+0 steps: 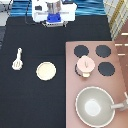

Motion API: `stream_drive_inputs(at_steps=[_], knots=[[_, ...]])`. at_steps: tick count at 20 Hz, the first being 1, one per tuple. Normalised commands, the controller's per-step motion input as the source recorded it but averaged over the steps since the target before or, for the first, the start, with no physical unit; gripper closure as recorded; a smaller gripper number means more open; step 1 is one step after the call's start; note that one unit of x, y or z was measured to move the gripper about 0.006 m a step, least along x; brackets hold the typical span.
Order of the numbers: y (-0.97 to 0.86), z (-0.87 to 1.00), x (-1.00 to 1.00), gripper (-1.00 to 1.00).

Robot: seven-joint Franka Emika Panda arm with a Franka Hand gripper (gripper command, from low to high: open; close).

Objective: Take the lid off the pot, put the pot on the plate, and use the tool to push the pot to the front of the table.

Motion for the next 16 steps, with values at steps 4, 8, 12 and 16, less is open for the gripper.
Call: stream_drive_inputs(at_steps=[4, 8, 12, 16], knots=[[0.01, 0.02, 0.00, -1.00], [0.43, 0.42, 0.44, -1.00], [0.65, 0.75, 0.65, -1.00], [0.63, 0.64, 0.73, -1.00]])
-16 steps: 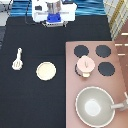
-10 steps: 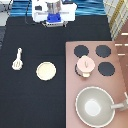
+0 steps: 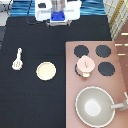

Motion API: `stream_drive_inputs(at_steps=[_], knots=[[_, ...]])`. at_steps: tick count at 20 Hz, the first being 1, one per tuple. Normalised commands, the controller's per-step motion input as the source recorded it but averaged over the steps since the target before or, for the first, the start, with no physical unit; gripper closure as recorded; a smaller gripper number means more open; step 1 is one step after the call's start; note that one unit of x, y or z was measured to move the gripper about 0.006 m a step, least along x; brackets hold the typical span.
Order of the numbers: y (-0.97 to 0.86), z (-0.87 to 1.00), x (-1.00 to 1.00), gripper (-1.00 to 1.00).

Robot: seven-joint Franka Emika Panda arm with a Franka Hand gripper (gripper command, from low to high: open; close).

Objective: Take the lid off the pot, put the pot on the plate, and use the tool to push the pot to the front of the table.

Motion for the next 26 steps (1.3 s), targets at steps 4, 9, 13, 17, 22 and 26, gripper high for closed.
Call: stream_drive_inputs(at_steps=[4, 9, 13, 17, 22, 26], knots=[[0.59, 0.40, 0.76, -1.00], [0.66, 0.10, 0.78, -1.00], [0.74, 0.00, 0.73, -1.00], [0.81, 0.00, 0.63, -1.00], [0.83, 0.00, 0.58, -1.00], [0.66, -0.01, 0.75, -1.00]])
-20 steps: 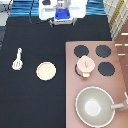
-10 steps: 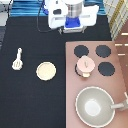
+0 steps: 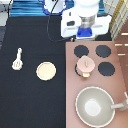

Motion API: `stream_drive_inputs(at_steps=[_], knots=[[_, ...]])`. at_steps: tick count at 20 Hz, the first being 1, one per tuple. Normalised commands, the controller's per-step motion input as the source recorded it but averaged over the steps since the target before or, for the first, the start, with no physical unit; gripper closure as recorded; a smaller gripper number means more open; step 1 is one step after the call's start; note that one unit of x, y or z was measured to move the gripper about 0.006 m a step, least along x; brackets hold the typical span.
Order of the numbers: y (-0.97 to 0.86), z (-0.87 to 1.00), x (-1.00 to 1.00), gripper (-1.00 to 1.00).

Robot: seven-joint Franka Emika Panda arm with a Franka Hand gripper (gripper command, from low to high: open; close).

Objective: Take the lid off the pot, put the pot on the plate, and use the tool to push the pot to the front of the table.

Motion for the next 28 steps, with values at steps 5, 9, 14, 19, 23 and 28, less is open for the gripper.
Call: stream_drive_inputs(at_steps=[5, 9, 14, 19, 23, 28], knots=[[0.07, -0.16, 1.00, -1.00], [-0.02, -0.28, 0.92, -1.00], [0.05, -0.40, 0.39, -1.00], [0.20, -0.43, -0.27, -1.00], [0.14, -0.48, -0.46, -1.00], [0.09, -0.29, -0.19, -1.00]])
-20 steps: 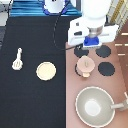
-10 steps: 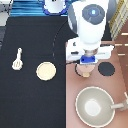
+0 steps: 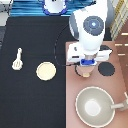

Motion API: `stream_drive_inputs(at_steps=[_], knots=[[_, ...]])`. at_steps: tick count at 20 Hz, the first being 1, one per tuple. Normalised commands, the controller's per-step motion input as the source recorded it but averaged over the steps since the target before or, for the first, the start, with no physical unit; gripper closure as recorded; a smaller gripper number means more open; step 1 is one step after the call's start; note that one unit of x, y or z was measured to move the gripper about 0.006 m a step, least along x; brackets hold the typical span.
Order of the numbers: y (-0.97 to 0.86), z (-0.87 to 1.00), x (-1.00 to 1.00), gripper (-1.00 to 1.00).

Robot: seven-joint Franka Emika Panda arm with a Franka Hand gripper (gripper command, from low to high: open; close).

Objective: Take the lid off the pot, put the pot on the plate, and use the tool to push the pot to the front of the table.

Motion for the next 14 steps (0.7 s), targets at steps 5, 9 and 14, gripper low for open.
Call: stream_drive_inputs(at_steps=[5, 9, 14], knots=[[0.01, -0.27, -0.07, 1.00], [0.02, -0.11, -0.14, 1.00], [0.02, -0.03, -0.13, 1.00]])
